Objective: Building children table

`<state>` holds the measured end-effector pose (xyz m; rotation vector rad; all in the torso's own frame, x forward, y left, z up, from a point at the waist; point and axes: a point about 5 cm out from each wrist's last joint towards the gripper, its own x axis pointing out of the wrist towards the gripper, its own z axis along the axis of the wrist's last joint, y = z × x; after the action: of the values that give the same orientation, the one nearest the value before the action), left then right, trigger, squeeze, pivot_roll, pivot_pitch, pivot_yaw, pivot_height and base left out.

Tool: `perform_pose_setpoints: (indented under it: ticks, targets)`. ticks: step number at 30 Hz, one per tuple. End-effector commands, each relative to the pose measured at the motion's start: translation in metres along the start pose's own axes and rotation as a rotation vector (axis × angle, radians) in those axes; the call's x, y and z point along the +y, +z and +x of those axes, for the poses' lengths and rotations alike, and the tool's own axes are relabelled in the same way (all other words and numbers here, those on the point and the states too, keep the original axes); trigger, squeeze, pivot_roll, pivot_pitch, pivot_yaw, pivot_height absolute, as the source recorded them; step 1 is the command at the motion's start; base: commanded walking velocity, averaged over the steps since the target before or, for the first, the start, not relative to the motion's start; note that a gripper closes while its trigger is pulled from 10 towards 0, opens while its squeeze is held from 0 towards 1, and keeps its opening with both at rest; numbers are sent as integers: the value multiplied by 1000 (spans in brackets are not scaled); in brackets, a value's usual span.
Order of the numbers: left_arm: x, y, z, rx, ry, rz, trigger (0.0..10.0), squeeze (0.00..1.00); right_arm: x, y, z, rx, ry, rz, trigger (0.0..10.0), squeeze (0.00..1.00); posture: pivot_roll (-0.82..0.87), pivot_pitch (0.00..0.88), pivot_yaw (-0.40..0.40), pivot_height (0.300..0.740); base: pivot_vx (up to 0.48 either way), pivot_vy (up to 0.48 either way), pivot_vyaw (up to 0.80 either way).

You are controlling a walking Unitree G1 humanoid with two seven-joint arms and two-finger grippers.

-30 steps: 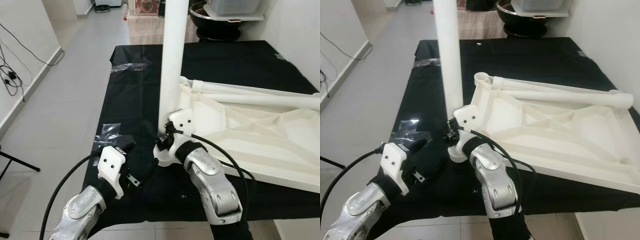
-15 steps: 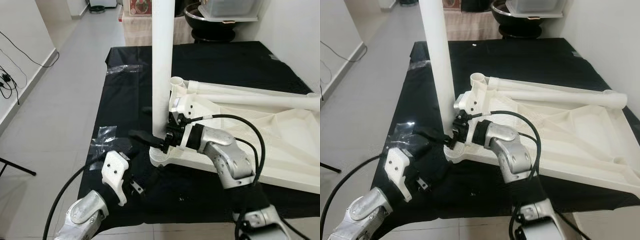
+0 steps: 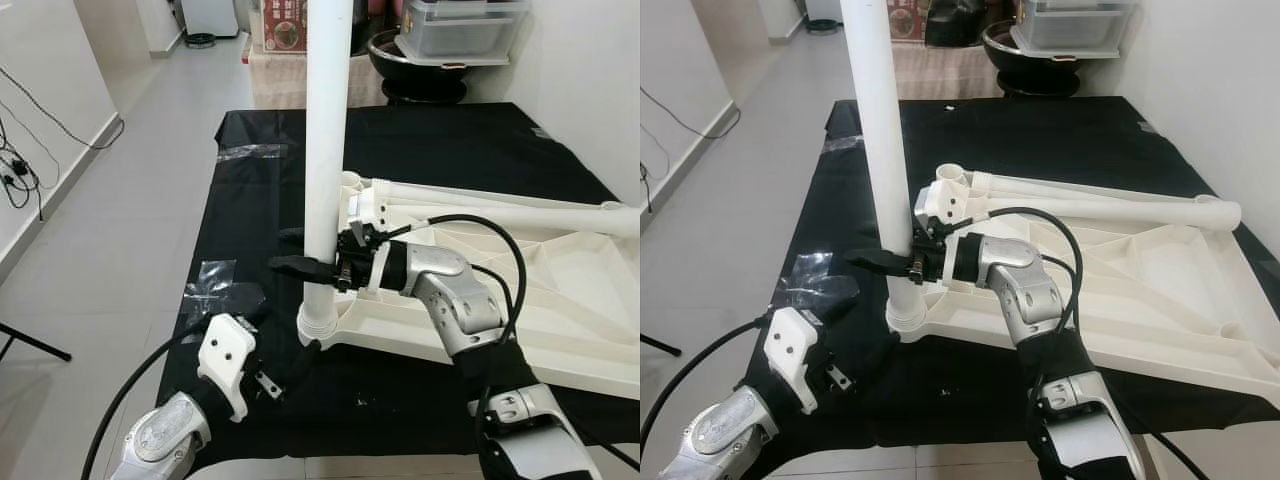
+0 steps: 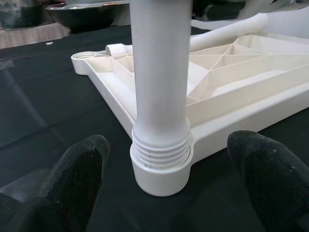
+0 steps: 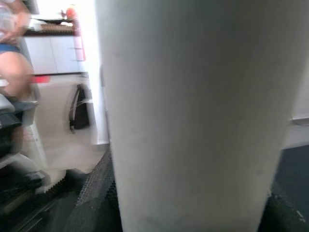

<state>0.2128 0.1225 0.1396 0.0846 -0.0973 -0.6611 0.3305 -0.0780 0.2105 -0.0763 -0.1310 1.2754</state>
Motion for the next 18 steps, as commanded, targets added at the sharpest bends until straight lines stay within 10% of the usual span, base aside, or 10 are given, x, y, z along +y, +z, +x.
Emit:
perform_pose_setpoints:
  ticks: [1, 4, 5, 6, 17, 18]
  targets:
    - [2, 1, -7, 20, 26, 28, 10000, 0, -8, -13, -2, 73, -272, -23, 0, 0, 54, 25, -35, 740, 0, 0, 0]
    - [2, 1, -10, 30, 42, 29, 10000, 0, -16, -21, -7, 121, -539, -30, 0, 0, 54, 30, -35, 740, 0, 0, 0]
    - [1, 1, -18, 43, 66, 16, 10000, 0, 2, -34, -25, 176, -963, 43, 0, 0, 38, 47, -30, 740, 0, 0, 0]
    - [0, 1, -21, 46, 72, 12, 10000, 0, 14, -35, -29, 179, -1029, 71, 0, 0, 38, 47, -30, 740, 0, 0, 0]
    - [4, -2, -19, 44, 118, 24, 10000, 0, 24, -33, -2, 139, -892, 77, 0, 0, 18, 37, -16, 740, 0, 0, 0]
    - [4, -2, -17, 40, 124, 28, 10000, 0, 24, -26, 6, 119, -847, 65, 10000, 0, 19, 36, -22, 740, 0, 0, 0]
